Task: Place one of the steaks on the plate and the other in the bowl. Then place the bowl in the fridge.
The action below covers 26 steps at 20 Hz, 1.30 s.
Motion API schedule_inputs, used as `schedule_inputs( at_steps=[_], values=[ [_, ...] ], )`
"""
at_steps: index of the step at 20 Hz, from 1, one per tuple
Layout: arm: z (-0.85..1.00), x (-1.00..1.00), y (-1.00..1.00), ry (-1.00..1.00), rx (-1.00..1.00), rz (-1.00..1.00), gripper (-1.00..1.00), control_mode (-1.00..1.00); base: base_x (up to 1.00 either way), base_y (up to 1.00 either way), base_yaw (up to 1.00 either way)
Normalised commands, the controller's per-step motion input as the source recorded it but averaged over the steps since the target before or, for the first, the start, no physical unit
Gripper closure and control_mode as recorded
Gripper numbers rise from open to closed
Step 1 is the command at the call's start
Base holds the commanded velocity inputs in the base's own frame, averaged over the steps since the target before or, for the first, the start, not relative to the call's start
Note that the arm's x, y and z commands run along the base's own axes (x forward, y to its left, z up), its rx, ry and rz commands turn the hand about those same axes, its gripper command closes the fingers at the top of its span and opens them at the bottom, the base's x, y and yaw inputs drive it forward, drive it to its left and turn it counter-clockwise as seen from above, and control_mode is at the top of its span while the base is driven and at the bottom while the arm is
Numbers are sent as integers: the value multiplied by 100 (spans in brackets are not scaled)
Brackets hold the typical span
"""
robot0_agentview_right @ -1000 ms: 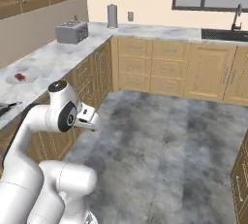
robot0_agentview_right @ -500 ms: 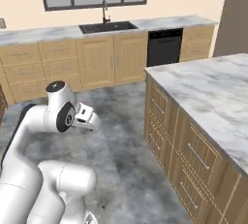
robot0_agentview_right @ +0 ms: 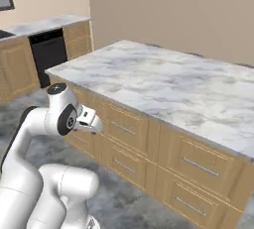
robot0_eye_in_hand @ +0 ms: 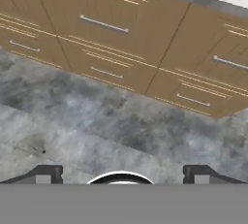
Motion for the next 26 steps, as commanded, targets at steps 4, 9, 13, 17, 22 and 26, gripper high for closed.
schedule_inputs(
  at_steps=[4, 9, 13, 17, 22, 26],
  values=[
    [0, 0, 0, 0, 0, 0, -100, 100, 5, -78, -80],
    [0, 0, 0, 0, 0, 0, -100, 100, 5, -80, -80],
    [0, 0, 0, 0, 0, 0, -100, 100, 16, -77, -77],
    [0, 0, 0, 0, 0, 0, -100, 100, 23, -76, -75],
    [0, 0, 0, 0, 0, 0, -100, 100, 71, -78, -33],
    [0, 0, 0, 0, 0, 0, -100, 100, 94, -31, 21]
  ],
)
